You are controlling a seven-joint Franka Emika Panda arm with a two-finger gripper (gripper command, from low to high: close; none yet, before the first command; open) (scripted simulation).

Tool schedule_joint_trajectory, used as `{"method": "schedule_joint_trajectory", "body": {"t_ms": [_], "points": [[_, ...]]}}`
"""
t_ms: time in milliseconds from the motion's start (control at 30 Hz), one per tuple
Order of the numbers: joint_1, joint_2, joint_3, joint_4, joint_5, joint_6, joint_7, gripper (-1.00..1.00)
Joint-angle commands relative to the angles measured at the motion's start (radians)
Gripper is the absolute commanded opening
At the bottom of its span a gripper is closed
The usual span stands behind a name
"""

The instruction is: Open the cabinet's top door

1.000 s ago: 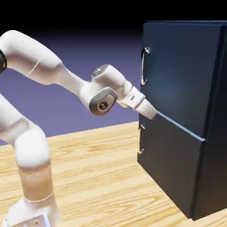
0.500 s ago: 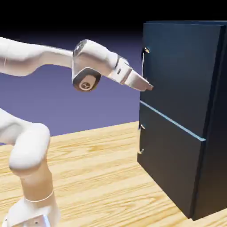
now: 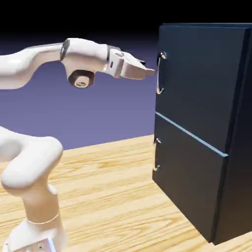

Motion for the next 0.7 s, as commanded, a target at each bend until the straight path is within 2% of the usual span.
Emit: {"method": "schedule_joint_trajectory", "body": {"t_ms": [0, 533, 667], "points": [[-0.020, -0.019, 0.022, 0.006, 0.044, -0.007, -0.019, 0.00], [-0.342, -0.328, 0.370, 0.100, 0.739, -0.118, -0.317, 0.00], [-0.424, -0.328, 0.399, 0.156, 0.801, -0.138, -0.342, 0.00]]}}
